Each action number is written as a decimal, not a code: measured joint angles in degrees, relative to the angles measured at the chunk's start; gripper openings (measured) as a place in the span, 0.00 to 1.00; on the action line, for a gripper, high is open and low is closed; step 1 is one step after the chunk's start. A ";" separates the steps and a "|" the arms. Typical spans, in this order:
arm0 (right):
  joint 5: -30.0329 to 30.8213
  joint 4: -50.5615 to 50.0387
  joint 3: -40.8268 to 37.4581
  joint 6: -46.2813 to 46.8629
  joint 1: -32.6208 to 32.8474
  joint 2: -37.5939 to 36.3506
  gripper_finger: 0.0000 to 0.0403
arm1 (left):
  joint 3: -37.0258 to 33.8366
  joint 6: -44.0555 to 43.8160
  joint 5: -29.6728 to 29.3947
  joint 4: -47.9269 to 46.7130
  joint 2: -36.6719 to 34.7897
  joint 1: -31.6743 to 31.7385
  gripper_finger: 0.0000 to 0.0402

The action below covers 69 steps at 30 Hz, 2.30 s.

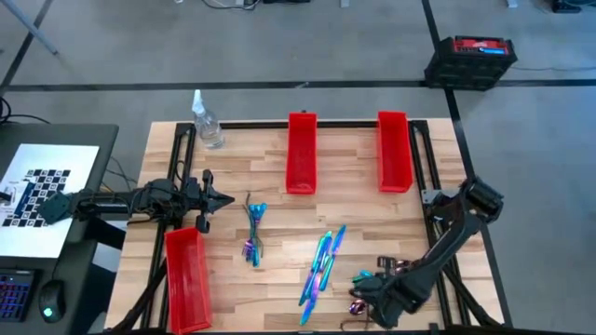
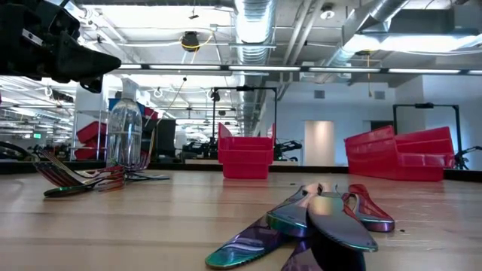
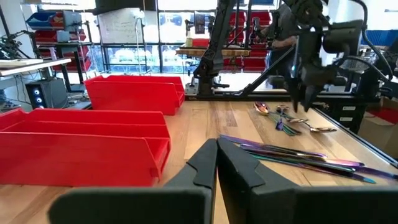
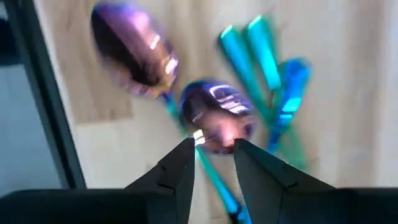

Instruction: Sort silverware

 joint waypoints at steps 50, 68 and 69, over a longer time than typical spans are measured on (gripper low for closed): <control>0.81 -4.45 0.54 0.38 -5.43 -2.21 0.00 | -0.02 2.67 -0.88 0.39 0.04 0.00 0.00; 28.33 -7.83 0.13 15.33 -16.57 -10.19 0.00 | -0.02 2.09 -0.92 0.41 0.04 0.02 0.00; 30.35 -11.16 0.13 18.89 -18.07 -11.75 0.00 | -0.02 2.07 -0.92 0.46 0.04 0.02 0.00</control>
